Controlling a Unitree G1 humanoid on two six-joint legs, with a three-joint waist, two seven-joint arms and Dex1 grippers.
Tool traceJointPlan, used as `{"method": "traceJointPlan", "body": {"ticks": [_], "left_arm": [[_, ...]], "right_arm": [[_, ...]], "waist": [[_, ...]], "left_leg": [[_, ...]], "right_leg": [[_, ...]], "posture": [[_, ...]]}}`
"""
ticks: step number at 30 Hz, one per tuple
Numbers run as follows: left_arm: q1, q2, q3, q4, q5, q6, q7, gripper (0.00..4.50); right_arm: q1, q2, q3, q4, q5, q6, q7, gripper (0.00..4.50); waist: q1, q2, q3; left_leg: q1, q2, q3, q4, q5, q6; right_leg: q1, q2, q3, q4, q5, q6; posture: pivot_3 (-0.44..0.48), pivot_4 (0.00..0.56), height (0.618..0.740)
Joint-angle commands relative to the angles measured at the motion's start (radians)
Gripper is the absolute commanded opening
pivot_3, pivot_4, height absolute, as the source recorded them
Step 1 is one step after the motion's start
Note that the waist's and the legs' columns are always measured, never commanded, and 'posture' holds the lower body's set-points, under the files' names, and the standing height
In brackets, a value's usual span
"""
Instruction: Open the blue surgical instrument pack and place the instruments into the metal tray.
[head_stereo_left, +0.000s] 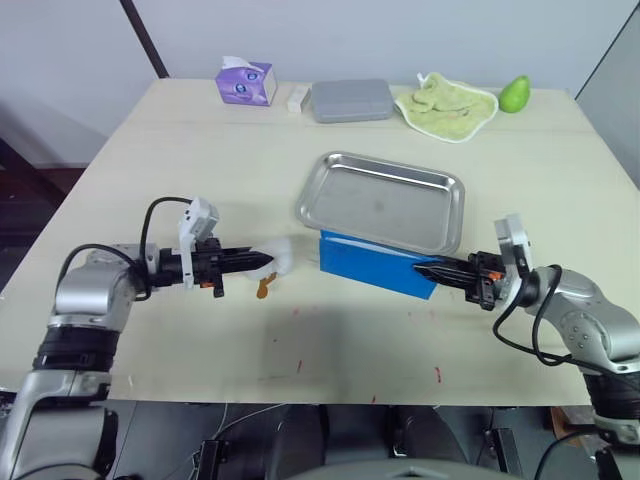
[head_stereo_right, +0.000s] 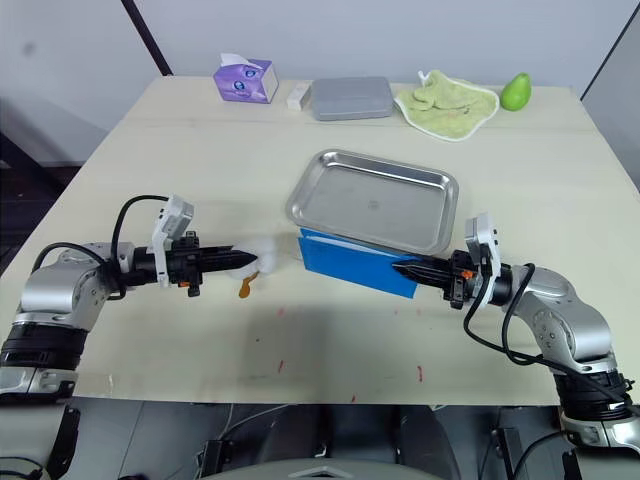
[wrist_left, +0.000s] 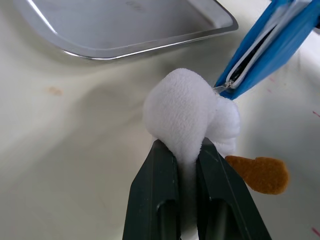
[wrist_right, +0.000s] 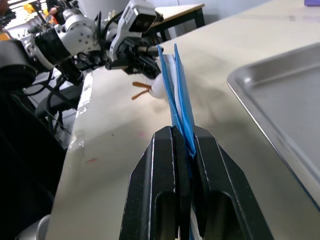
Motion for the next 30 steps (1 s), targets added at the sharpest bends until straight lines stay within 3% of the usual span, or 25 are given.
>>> {"method": "traceJointPlan", "body": {"ticks": [1, 7, 11, 16, 23, 25, 30], "left_arm": [[-0.023, 0.002, -0.016, 0.074, 0.080, -0.111, -0.030, 0.11], [-0.026, -0.015, -0.032, 0.114, 0.143, -0.212, -0.032, 0.11], [-0.001, -0.008, -0.024, 0.096, 0.146, -0.227, -0.041, 1.66], [0.046, 0.011, 0.021, 0.039, 0.140, -0.251, -0.044, 4.23], [0.130, 0.052, 0.194, -0.131, 0.003, -0.189, -0.054, 4.37], [0.124, 0.065, 0.227, -0.204, -0.068, -0.088, -0.046, 4.37], [0.103, 0.056, 0.208, -0.315, -0.106, -0.002, -0.016, 4.37]], "right_arm": [[0.000, -0.009, -0.016, -0.004, -0.014, -0.039, 0.017, 0.00], [0.007, -0.013, 0.009, 0.019, -0.067, -0.082, 0.028, 0.00], [0.002, -0.019, 0.026, 0.034, -0.096, -0.106, 0.043, 0.00], [-0.013, -0.028, 0.050, 0.074, -0.144, -0.142, 0.071, 0.00], [-0.026, -0.033, 0.065, 0.111, -0.180, -0.182, 0.105, 0.00], [-0.028, -0.035, 0.067, 0.117, -0.184, -0.190, 0.112, 0.00], [-0.040, -0.036, 0.066, 0.128, -0.184, -0.191, 0.129, 0.00]], "waist": [[0.000, 0.000, 0.000], [0.001, 0.000, 0.000], [0.000, 0.000, 0.000], [0.001, 0.000, 0.000], [0.002, 0.000, 0.000], [0.002, 0.000, 0.000], [0.001, 0.000, 0.000]], "left_leg": [[0.000, 0.000, 0.000, 0.000, 0.000, 0.000], [0.000, 0.000, 0.000, 0.001, 0.000, 0.000], [0.000, 0.000, 0.000, 0.001, 0.000, 0.000], [0.000, 0.000, 0.000, 0.001, 0.000, 0.000], [0.000, 0.000, 0.000, 0.001, 0.000, 0.000], [0.000, 0.000, 0.000, 0.001, 0.000, 0.000], [0.000, 0.000, 0.000, 0.001, 0.000, 0.000]], "right_leg": [[0.000, 0.000, 0.000, 0.000, 0.000, 0.000], [0.000, 0.000, 0.000, 0.001, 0.000, 0.000], [0.000, 0.000, 0.000, 0.001, 0.000, 0.000], [0.000, 0.000, 0.000, 0.001, 0.000, 0.000], [0.000, 0.000, 0.000, 0.001, 0.000, 0.000], [0.000, -0.001, 0.000, 0.001, 0.000, 0.000], [0.000, -0.001, 0.000, 0.002, 0.000, 0.000]], "posture": [[0.000, 0.150, 0.740], [0.000, 0.150, 0.740], [0.000, 0.150, 0.740], [0.000, 0.150, 0.740], [0.000, 0.150, 0.740], [0.000, 0.150, 0.740], [0.000, 0.150, 0.740]]}}
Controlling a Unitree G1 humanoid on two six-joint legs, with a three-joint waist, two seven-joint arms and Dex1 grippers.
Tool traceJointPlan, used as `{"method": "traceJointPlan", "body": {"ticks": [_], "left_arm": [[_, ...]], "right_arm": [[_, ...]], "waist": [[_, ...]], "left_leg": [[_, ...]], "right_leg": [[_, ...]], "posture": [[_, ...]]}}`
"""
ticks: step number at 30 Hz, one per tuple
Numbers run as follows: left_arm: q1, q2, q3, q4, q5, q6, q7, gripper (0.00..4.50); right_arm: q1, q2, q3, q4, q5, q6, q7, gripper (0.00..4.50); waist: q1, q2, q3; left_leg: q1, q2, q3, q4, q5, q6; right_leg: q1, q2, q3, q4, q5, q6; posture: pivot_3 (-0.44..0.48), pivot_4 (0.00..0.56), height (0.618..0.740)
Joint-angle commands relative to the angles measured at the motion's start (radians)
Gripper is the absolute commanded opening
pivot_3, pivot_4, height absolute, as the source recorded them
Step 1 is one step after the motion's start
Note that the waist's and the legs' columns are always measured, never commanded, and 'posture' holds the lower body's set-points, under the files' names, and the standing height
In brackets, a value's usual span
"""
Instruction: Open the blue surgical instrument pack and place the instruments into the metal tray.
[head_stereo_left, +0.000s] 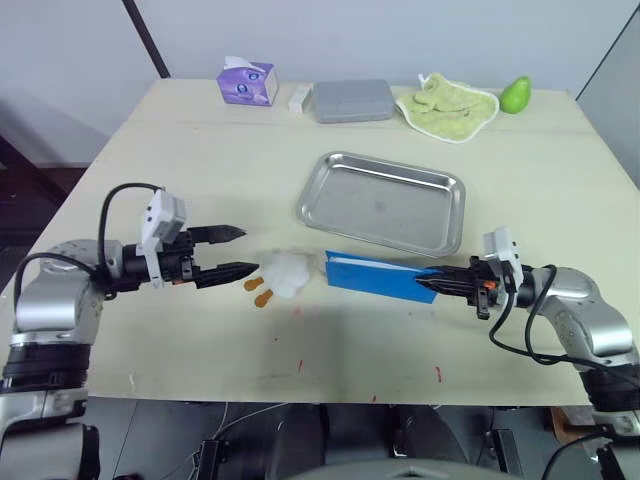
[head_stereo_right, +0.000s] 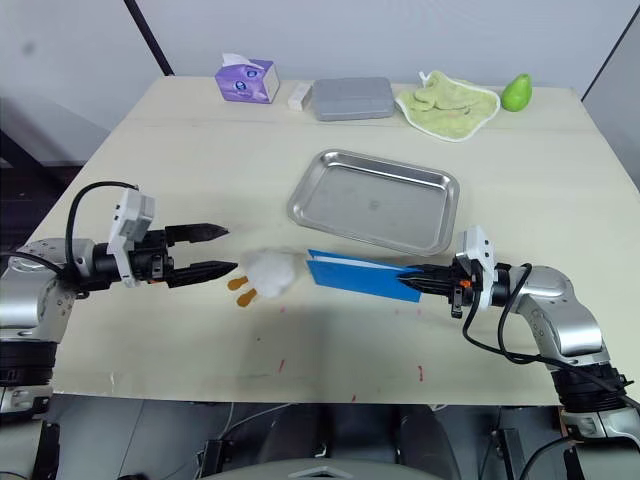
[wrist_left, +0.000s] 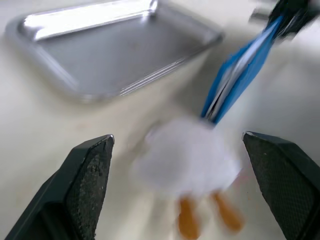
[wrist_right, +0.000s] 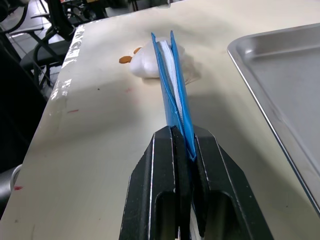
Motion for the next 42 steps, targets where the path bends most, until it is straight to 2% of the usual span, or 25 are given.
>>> {"method": "traceJointPlan", "body": {"ticks": [1, 3, 6, 7, 8, 9, 10, 16, 26, 27, 29, 30, 31, 32, 33, 42], "left_arm": [[-0.027, -0.017, -0.018, -0.076, -0.006, 0.015, 0.037, 4.37], [-0.036, -0.035, -0.034, -0.083, 0.004, 0.015, 0.054, 4.37], [-0.054, -0.095, -0.118, -0.067, 0.074, -0.061, 0.070, 4.37], [-0.060, -0.121, -0.141, -0.059, 0.092, -0.081, 0.080, 3.88], [-0.066, -0.141, -0.156, -0.051, 0.105, -0.098, 0.086, 3.88], [-0.073, -0.158, -0.169, -0.045, 0.115, -0.110, 0.090, 3.60], [-0.085, -0.175, -0.182, -0.034, 0.126, -0.120, 0.098, 3.13], [-0.127, -0.227, -0.218, 0.037, 0.171, -0.189, 0.089, 3.13], [-0.155, -0.268, -0.259, 0.060, 0.200, -0.228, 0.059, 3.13], [-0.158, -0.272, -0.262, 0.065, 0.205, -0.234, 0.058, 2.57], [-0.162, -0.275, -0.271, 0.072, 0.213, -0.243, 0.052, 1.84], [-0.164, -0.278, -0.277, 0.076, 0.218, -0.250, 0.048, 1.22], [-0.166, -0.284, -0.285, 0.078, 0.219, -0.253, 0.044, 0.87], [-0.167, -0.288, -0.289, 0.080, 0.220, -0.255, 0.042, 0.28], [-0.168, -0.291, -0.293, 0.081, 0.222, -0.257, 0.040, 0.09], [-0.153, -0.295, -0.292, 0.052, 0.196, -0.213, 0.005, 0.09]], "right_arm": [[-0.011, -0.016, 0.008, -0.004, -0.009, -0.007, 0.023, 0.00], [-0.013, -0.018, 0.011, -0.002, -0.010, -0.005, 0.031, 0.00], [-0.018, -0.019, 0.018, 0.000, -0.015, -0.004, 0.036, 0.00], [-0.019, -0.019, 0.021, 0.000, -0.016, -0.005, 0.037, 0.00], [-0.020, -0.019, 0.023, 0.000, -0.018, -0.006, 0.039, 0.00], [-0.021, -0.021, 0.025, 0.000, -0.021, -0.007, 0.039, 0.00], [-0.021, -0.025, 0.028, -0.003, -0.023, -0.007, 0.042, 0.00], [-0.029, -0.034, 0.036, 0.002, -0.030, -0.010, 0.054, 0.00], [-0.047, -0.034, 0.038, 0.012, -0.035, -0.010, 0.060, 0.00], [-0.047, -0.034, 0.037, 0.012, -0.035, -0.010, 0.060, 0.00], [-0.048, -0.034, 0.037, 0.010, -0.034, -0.009, 0.059, 0.00], [-0.049, -0.033, 0.037, 0.010, -0.034, -0.008, 0.058, 0.00], [-0.050, -0.032, 0.037, 0.010, -0.033, -0.008, 0.058, 0.00], [-0.051, -0.032, 0.037, 0.010, -0.033, -0.007, 0.059, 0.00], [-0.052, -0.032, 0.037, 0.010, -0.033, -0.007, 0.058, 0.00], [-0.062, -0.033, 0.036, 0.018, -0.036, -0.002, 0.055, 0.00]], "waist": [[0.000, 0.000, 0.000], [0.000, 0.000, 0.000], [0.001, 0.000, 0.000], [0.001, 0.000, 0.000], [0.001, 0.000, 0.000], [0.001, 0.000, 0.000], [0.001, 0.000, 0.000], [0.000, 0.000, 0.000], [-0.001, 0.000, 0.000], [-0.001, 0.000, 0.000], [-0.001, 0.000, 0.000], [-0.001, 0.000, 0.000], [-0.001, 0.000, 0.000], [-0.001, 0.000, 0.000], [-0.001, 0.000, 0.000], [0.000, 0.000, 0.000]], "left_leg": [[0.000, 0.000, 0.000, 0.000, 0.000, 0.000], [0.000, 0.000, 0.000, 0.000, 0.000, 0.000], [0.000, 0.000, 0.000, 0.000, 0.000, 0.000], [0.000, 0.000, 0.000, 0.000, 0.000, 0.000], [0.000, 0.000, 0.000, 0.000, 0.000, 0.000], [0.000, 0.000, 0.000, 0.000, 0.000, -0.001], [0.000, 0.000, 0.000, 0.000, 0.000, -0.001], [0.000, 0.000, 0.000, 0.000, 0.000, -0.001], [0.000, 0.000, 0.000, 0.000, 0.000, -0.001], [0.000, 0.000, 0.000, 0.000, 0.001, -0.001], [0.000, 0.000, 0.000, 0.000, 0.000, -0.001], [0.000, 0.000, 0.000, 0.000, 0.000, -0.001], [0.000, 0.000, 0.000, 0.000, 0.000, -0.001], [0.000, 0.000, 0.000, 0.000, 0.000, -0.001], [0.000, 0.000, 0.000, 0.000, 0.000, -0.001], [0.000, 0.000, 0.000, 0.001, 0.001, -0.001]], "right_leg": [[0.000, 0.000, 0.000, 0.000, 0.000, 0.000], [0.000, 0.000, 0.000, 0.000, 0.000, 0.000], [0.000, 0.000, 0.000, 0.000, 0.000, 0.000], [0.000, 0.000, 0.000, 0.000, 0.000, 0.000], [0.000, 0.000, 0.000, 0.000, 0.000, 0.000], [0.000, 0.000, 0.000, 0.000, 0.000, 0.000], [0.000, 0.000, 0.000, 0.000, 0.000, 0.000], [0.000, 0.001, 0.001, 0.000, 0.000, 0.000], [0.000, 0.001, 0.001, 0.000, 0.000, 0.000], [0.000, 0.001, 0.001, 0.000, 0.000, 0.000], [0.000, 0.001, 0.001, 0.000, 0.000, 0.000], [0.000, 0.001, 0.001, 0.000, 0.000, 0.000], [0.000, 0.001, 0.001, 0.000, 0.000, 0.000], [0.000, 0.001, 0.001, 0.000, 0.000, 0.000], [0.000, 0.001, 0.001, 0.000, 0.000, 0.000], [0.001, 0.001, 0.001, 0.000, 0.000, 0.000]], "posture": [[0.000, 0.150, 0.740], [0.000, 0.150, 0.740], [0.000, 0.150, 0.740], [0.000, 0.150, 0.740], [0.000, 0.150, 0.740], [0.000, 0.150, 0.740], [0.000, 0.150, 0.740], [0.000, 0.150, 0.740], [0.000, 0.150, 0.740], [0.000, 0.150, 0.740], [0.000, 0.150, 0.740], [0.000, 0.150, 0.740], [0.000, 0.150, 0.740], [0.000, 0.150, 0.740], [0.000, 0.150, 0.740], [0.000, 0.150, 0.740]]}}
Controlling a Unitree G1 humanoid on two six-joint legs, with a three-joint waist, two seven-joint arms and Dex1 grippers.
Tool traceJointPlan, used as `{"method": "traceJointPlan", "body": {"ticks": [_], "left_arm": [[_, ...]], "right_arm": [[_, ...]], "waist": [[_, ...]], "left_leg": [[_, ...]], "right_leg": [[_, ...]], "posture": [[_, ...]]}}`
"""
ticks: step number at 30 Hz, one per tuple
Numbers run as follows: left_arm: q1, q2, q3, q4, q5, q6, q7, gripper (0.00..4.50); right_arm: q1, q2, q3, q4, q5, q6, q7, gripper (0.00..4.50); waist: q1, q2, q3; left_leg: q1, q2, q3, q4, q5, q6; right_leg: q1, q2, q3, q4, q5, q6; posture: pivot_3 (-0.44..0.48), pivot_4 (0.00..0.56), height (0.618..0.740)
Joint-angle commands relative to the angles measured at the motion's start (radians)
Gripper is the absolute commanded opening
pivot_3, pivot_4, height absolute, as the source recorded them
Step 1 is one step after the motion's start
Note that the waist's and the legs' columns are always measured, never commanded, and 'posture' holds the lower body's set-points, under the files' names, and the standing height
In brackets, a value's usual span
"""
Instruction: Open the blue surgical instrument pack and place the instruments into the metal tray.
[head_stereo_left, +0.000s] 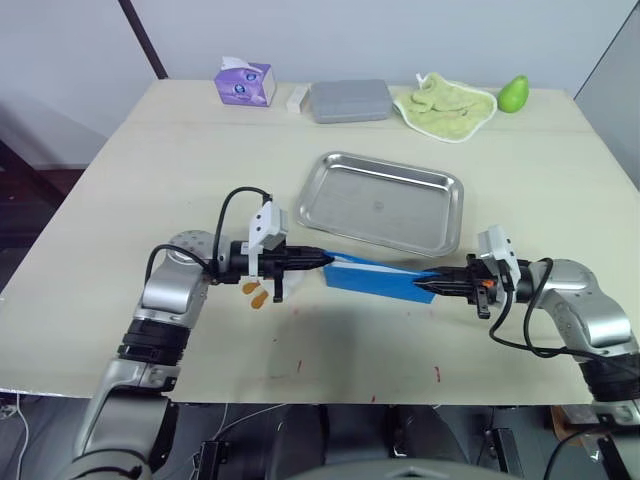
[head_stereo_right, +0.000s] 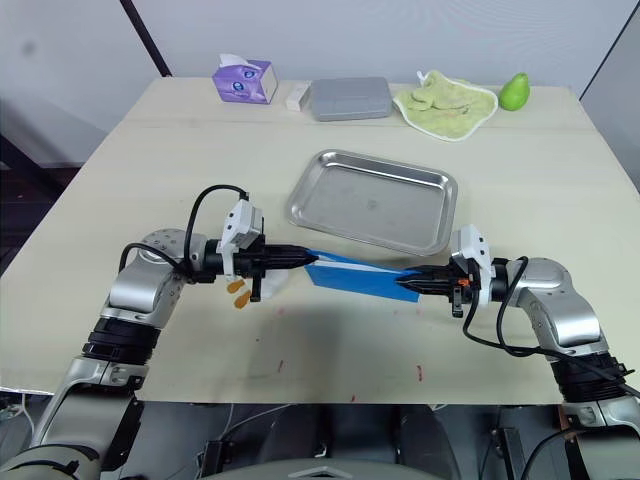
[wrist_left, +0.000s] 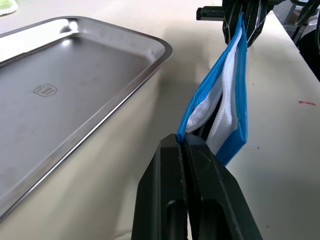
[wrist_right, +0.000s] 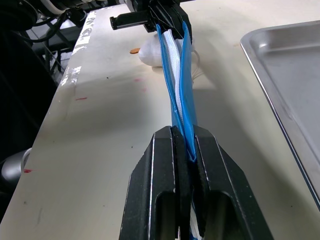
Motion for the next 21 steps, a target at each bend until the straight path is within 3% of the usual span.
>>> {"method": "traceJointPlan", "body": {"ticks": [1, 11, 13, 15, 18, 21], "left_arm": [[0.004, 0.000, -0.005, -0.038, -0.025, 0.014, -0.024, 0.09], [0.030, 0.008, 0.005, -0.074, -0.039, 0.052, -0.020, 0.09], [0.034, 0.007, 0.007, -0.079, -0.039, 0.057, -0.013, 0.00], [0.036, 0.006, 0.007, -0.079, -0.035, 0.059, -0.004, 0.00], [0.035, 0.002, 0.005, -0.072, -0.028, 0.055, 0.008, 0.00], [0.030, -0.001, 0.010, -0.063, -0.025, 0.056, 0.023, 0.00]], "right_arm": [[-0.017, -0.008, 0.006, 0.000, -0.012, -0.004, 0.007, 0.00], [-0.047, -0.004, 0.014, 0.028, -0.008, 0.021, 0.020, 0.00], [-0.051, -0.006, 0.014, 0.029, -0.010, 0.024, 0.024, 0.91], [-0.053, -0.008, 0.010, 0.025, -0.009, 0.029, 0.025, 1.51], [-0.047, -0.007, -0.016, 0.008, -0.011, 0.018, -0.011, 2.93], [-0.013, -0.041, -0.066, -0.060, 0.024, 0.054, -0.034, 3.90]], "waist": [[0.000, 0.000, 0.000], [0.000, 0.000, 0.000], [0.000, 0.000, 0.000], [0.000, 0.000, 0.000], [0.001, 0.000, 0.000], [0.002, 0.000, 0.000]], "left_leg": [[0.000, 0.000, 0.000, 0.000, 0.000, 0.000], [0.000, 0.000, 0.000, 0.000, 0.000, 0.000], [0.000, 0.000, 0.000, 0.000, 0.000, 0.000], [0.000, 0.000, 0.000, 0.000, 0.000, 0.000], [0.000, 0.000, 0.000, 0.000, 0.000, 0.000], [0.000, 0.000, 0.000, 0.000, 0.000, 0.000]], "right_leg": [[0.000, 0.000, 0.000, 0.000, 0.000, 0.000], [0.000, 0.000, 0.000, 0.000, 0.000, 0.000], [0.000, 0.000, 0.000, 0.000, 0.000, 0.000], [0.000, 0.000, 0.000, 0.000, 0.000, 0.000], [0.000, 0.000, 0.000, 0.000, 0.000, 0.000], [0.000, 0.000, 0.000, 0.000, 0.000, 0.000]], "posture": [[0.000, 0.150, 0.740], [0.000, 0.150, 0.740], [0.000, 0.150, 0.740], [0.000, 0.150, 0.740], [0.000, 0.150, 0.740], [0.000, 0.150, 0.740]]}}
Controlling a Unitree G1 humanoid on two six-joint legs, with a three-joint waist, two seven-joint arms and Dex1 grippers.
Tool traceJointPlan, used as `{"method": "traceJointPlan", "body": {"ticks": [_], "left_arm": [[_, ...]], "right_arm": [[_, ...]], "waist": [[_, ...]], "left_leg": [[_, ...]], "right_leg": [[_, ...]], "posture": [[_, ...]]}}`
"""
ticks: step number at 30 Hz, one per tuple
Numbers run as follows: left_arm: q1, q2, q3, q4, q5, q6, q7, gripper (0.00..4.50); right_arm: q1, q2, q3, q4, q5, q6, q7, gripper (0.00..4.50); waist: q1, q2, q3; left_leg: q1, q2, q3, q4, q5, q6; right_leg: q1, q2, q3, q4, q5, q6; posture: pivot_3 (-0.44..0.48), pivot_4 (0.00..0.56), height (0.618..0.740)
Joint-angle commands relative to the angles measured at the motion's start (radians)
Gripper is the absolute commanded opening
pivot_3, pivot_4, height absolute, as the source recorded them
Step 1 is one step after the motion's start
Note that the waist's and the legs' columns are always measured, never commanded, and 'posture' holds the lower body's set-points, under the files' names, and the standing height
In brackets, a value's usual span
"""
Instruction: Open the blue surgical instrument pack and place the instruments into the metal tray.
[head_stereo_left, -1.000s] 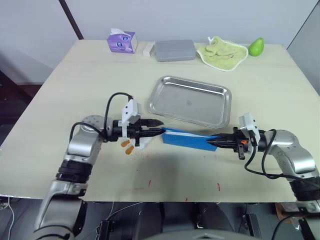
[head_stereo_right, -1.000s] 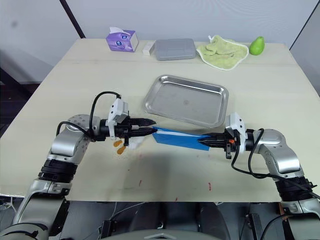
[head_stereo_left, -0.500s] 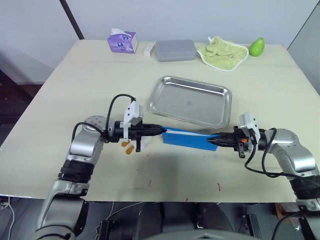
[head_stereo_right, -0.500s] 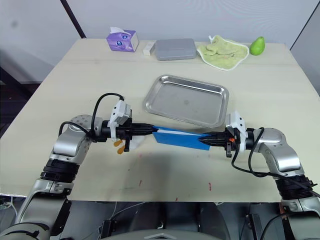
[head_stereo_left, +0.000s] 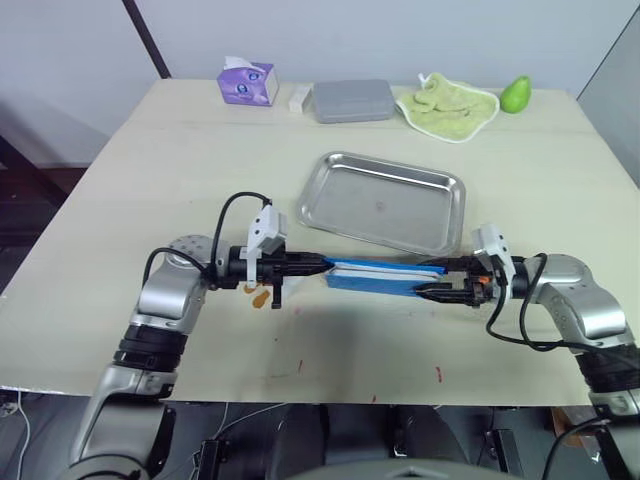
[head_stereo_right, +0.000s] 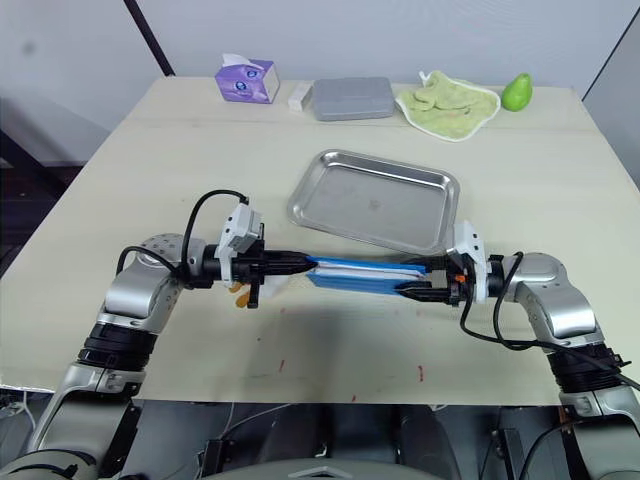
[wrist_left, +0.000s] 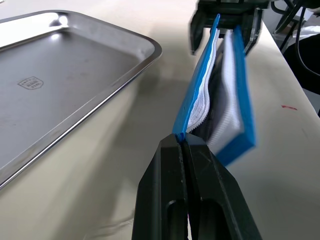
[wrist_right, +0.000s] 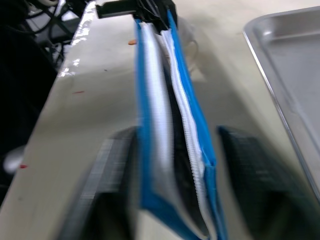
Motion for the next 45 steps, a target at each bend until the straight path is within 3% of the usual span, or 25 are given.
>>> {"method": "traceJointPlan", "body": {"ticks": [1, 9, 13, 16, 23, 33, 45], "left_arm": [[-0.008, -0.007, 0.007, -0.002, -0.002, 0.004, 0.022, 0.00], [-0.024, -0.010, 0.008, 0.019, -0.005, 0.004, 0.028, 0.00], [-0.034, -0.016, 0.004, 0.025, -0.006, 0.004, 0.027, 0.00], [-0.037, -0.018, 0.002, 0.029, -0.006, 0.001, 0.025, 0.00], [-0.053, -0.018, -0.005, 0.050, 0.000, -0.009, 0.010, 0.00], [-0.041, -0.023, -0.005, 0.009, -0.028, 0.037, -0.008, 0.00], [-0.019, 0.032, 0.013, -0.082, -0.171, 0.246, -0.098, 0.00]], "right_arm": [[0.048, -0.062, -0.120, -0.134, 0.068, 0.046, -0.037, 3.90], [0.208, -0.167, -0.327, -0.395, 0.258, 0.244, -0.146, 3.90], [0.236, -0.181, -0.370, -0.463, 0.347, 0.342, -0.212, 3.90], [0.222, -0.182, -0.356, -0.460, 0.370, 0.409, -0.269, 3.16], [0.091, -0.206, -0.203, -0.402, 0.342, 0.549, -0.308, 0.04], [0.050, -0.200, -0.022, -0.315, 0.201, 0.459, -0.232, 0.04], [0.097, -0.206, -0.034, -0.345, 0.189, 0.439, -0.206, 0.04]], "waist": [[0.004, 0.000, 0.000], [-0.001, 0.001, 0.000], [-0.001, 0.001, 0.000], [0.000, 0.001, 0.000], [-0.001, 0.001, 0.000], [0.000, 0.001, 0.000], [-0.001, 0.001, 0.000]], "left_leg": [[0.000, 0.000, 0.000, 0.000, 0.000, 0.000], [0.000, -0.001, -0.003, 0.000, 0.000, 0.001], [-0.001, -0.001, -0.003, 0.000, 0.000, 0.001], [-0.001, -0.001, -0.004, 0.000, 0.000, 0.001], [-0.001, -0.001, -0.004, 0.000, 0.000, 0.001], [-0.003, -0.002, -0.006, 0.000, 0.000, 0.001], [-0.002, -0.002, -0.006, 0.000, 0.000, 0.001]], "right_leg": [[0.000, 0.000, 0.000, 0.000, 0.000, 0.000], [0.001, 0.001, 0.001, 0.000, 0.000, 0.000], [0.001, 0.001, 0.001, 0.000, 0.000, 0.000], [0.002, 0.001, 0.001, 0.000, 0.000, 0.000], [0.001, 0.001, 0.001, 0.000, 0.000, 0.000], [0.001, 0.001, 0.001, -0.001, 0.000, 0.000], [0.001, 0.001, 0.001, -0.001, 0.000, 0.000]], "posture": [[0.000, 0.150, 0.740], [0.000, 0.150, 0.740], [0.000, 0.150, 0.740], [0.000, 0.150, 0.740], [0.000, 0.150, 0.740], [0.000, 0.150, 0.740], [0.000, 0.150, 0.740]]}}
